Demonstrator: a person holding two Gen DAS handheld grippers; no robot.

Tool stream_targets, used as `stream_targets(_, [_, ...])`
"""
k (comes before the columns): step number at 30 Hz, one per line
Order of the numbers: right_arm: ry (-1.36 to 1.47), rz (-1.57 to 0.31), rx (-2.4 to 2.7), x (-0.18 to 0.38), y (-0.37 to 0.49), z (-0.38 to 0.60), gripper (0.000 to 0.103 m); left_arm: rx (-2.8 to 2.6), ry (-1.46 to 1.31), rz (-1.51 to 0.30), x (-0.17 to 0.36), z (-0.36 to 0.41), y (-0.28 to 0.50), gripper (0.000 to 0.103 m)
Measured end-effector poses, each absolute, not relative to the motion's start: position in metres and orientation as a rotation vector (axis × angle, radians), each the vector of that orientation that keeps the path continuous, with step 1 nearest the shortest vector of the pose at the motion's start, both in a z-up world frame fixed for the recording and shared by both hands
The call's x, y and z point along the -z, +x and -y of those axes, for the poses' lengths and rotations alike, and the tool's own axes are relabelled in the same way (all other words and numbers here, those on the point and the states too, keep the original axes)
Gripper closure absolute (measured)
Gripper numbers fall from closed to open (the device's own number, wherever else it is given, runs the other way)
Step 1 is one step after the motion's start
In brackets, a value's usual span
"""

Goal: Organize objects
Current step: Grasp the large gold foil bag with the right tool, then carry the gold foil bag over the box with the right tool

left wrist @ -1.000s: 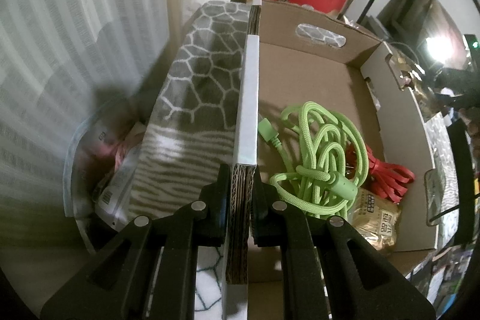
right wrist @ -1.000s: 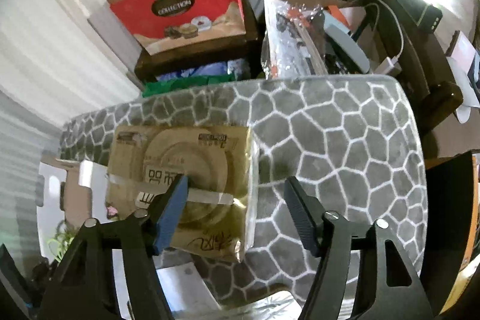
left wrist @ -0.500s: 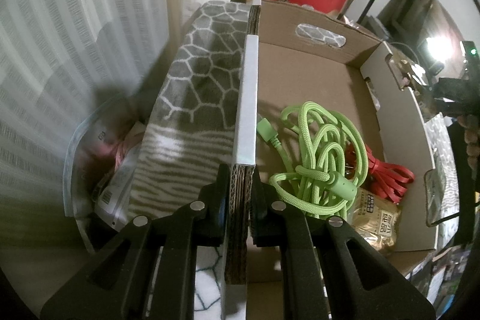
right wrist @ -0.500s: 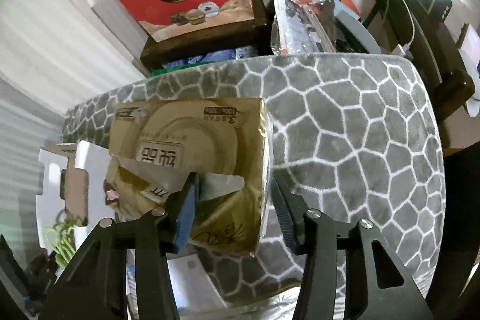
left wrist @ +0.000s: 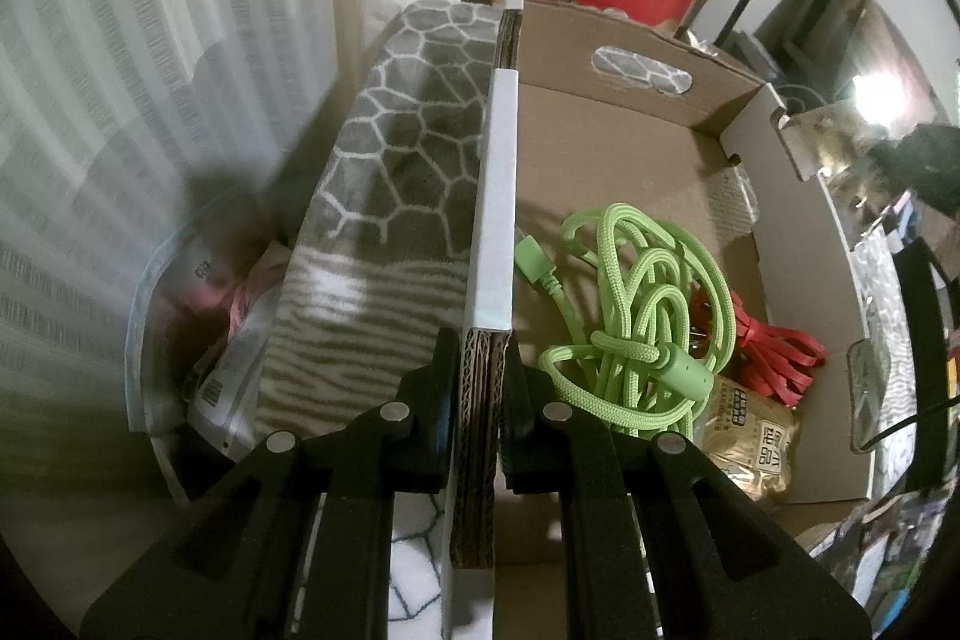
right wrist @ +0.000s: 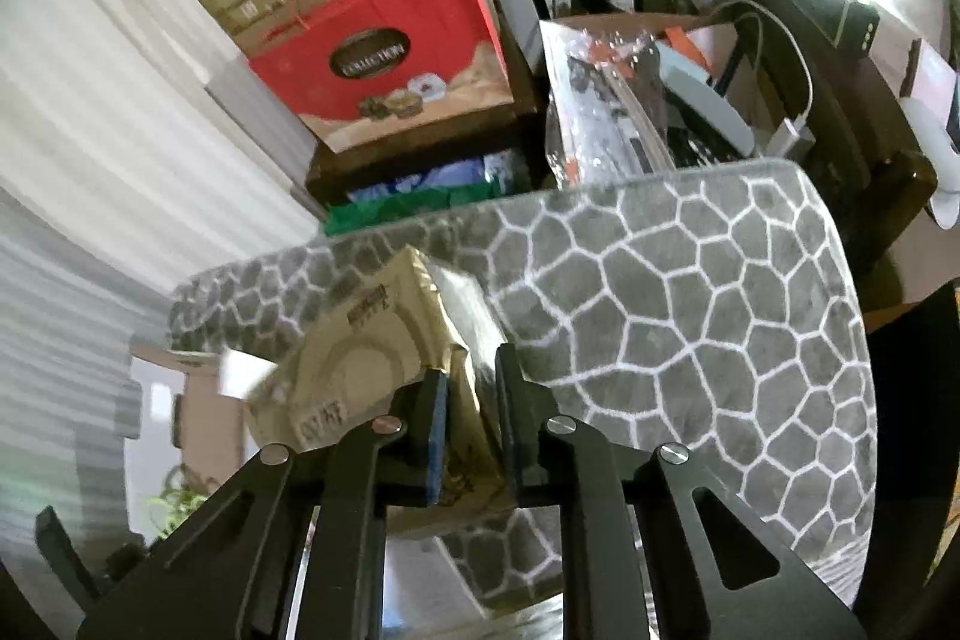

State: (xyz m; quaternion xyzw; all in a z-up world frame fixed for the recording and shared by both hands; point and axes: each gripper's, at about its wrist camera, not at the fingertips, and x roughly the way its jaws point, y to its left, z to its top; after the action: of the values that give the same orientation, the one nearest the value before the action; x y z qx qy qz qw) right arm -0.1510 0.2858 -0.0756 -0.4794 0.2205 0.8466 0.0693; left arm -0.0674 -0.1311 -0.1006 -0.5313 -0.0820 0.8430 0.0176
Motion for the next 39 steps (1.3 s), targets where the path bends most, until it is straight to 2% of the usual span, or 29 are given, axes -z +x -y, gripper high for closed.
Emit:
stream_targets(11, [-1.414, -0.65, -2.676, 0.015, -0.156, -0.247, 0.092, -2.624, -1.652, 0.25, 0.102, 0.13, -0.067, 0.093])
stream_targets(18, [-1.501, -0.659, -2.686, 0.024, -0.181, -0.199, 0.092, -2.626, -1.653, 0.246, 0.102, 0.13, -0.067, 0.093])
stream_targets(27, [-1.484, -0.837, -2.584, 0.054, -0.194, -0.17, 0.092, -2.624, -1.651, 0.254, 0.102, 0.13, -0.067, 0.093])
stream_targets(30, [-1.476, -0.826, -2.573, 0.06, -0.19, -0.163, 0.091, -2.623, -1.647, 0.26, 0.102, 0.13, -0.066, 0.093])
stream_targets(39, [-1.59, -0.596, -2.607, 0.064, -0.178, -0.131, 0.072, -2.623, -1.645, 0.264, 0.102, 0.13, -0.066, 0.093])
